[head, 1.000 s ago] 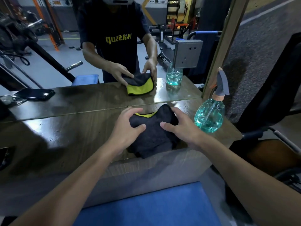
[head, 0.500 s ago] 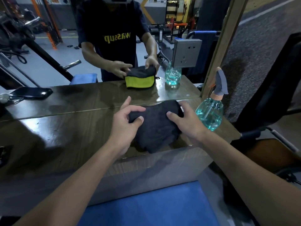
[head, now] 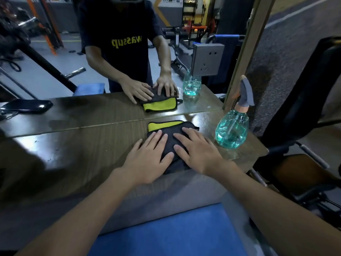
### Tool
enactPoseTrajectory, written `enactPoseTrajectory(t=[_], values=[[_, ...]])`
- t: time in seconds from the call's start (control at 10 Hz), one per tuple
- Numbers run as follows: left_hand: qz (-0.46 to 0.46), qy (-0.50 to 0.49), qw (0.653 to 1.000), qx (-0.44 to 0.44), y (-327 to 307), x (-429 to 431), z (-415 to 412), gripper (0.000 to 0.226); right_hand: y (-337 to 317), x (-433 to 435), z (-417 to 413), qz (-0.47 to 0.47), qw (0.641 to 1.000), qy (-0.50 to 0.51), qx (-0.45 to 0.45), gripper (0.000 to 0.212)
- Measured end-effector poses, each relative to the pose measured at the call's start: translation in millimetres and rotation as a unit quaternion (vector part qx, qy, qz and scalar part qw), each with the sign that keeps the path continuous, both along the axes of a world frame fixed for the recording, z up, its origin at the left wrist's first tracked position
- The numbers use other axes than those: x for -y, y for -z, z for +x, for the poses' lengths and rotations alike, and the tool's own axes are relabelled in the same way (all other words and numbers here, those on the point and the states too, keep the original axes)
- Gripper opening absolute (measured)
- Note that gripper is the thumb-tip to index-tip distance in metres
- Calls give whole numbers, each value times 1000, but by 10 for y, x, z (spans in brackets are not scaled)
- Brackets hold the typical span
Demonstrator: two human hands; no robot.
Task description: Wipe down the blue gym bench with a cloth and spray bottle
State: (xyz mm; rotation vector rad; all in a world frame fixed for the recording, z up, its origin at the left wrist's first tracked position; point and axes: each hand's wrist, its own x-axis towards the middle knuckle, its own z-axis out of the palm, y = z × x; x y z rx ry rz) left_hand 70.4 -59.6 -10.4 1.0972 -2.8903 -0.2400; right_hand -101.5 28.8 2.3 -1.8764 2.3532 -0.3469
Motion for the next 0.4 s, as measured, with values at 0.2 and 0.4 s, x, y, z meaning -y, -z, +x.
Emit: enactPoseTrajectory(t=[0.2,0.4], values=[[58,-17,998,0,-142,0,-57,67,-60,53,51,32,999,21,-9,55],[64,-15,951,-301,-449,-168,-164,28,-127,-398,127,-166,973,83,140,41]])
